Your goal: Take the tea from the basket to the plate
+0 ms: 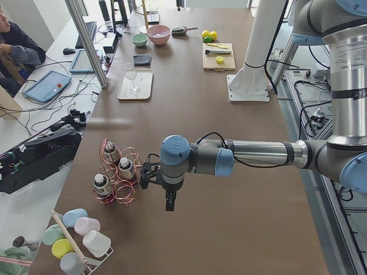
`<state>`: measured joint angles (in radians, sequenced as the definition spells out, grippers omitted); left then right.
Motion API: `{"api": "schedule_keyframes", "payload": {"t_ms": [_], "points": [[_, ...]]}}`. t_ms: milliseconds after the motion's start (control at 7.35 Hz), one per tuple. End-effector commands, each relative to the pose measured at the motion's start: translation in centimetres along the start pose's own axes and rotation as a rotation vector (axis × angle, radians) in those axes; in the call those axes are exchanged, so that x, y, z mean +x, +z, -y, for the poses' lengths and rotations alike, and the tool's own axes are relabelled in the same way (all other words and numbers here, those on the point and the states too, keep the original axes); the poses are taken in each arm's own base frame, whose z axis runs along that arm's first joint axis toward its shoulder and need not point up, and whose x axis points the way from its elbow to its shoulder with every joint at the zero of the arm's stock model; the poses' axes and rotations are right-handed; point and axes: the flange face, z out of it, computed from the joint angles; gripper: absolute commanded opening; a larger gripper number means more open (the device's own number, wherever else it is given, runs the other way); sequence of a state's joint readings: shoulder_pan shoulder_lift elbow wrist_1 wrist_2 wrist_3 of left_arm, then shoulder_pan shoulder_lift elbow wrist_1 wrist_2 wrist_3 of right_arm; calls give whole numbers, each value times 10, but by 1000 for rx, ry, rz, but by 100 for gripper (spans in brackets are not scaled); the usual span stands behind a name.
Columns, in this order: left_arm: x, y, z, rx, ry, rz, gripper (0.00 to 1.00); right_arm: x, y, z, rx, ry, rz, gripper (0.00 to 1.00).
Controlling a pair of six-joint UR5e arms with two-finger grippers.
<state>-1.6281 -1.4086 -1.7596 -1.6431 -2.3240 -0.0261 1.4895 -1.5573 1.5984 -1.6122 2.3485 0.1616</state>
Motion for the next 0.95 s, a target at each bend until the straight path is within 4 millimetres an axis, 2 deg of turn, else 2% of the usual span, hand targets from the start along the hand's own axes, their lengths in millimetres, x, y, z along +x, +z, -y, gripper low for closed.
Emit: {"api": "schedule_keyframes", "payload": {"t_ms": [0, 136, 408, 544, 817], "points": [[11, -11, 9, 26, 26, 1, 98, 0, 0, 0, 0, -1, 0, 100], [22, -22, 11, 47, 61, 0, 98, 1, 1, 0, -2, 3, -2, 100], [23, -25, 15, 55, 184, 4, 98, 1, 0, 0, -1, 0, -2, 100], [27, -29, 28, 66, 296, 6, 98, 0, 0, 0, -1, 0, 0, 100], [34, -34, 94, 88, 549, 20, 98, 1, 0, 0, -1, 0, -2, 100]]}}
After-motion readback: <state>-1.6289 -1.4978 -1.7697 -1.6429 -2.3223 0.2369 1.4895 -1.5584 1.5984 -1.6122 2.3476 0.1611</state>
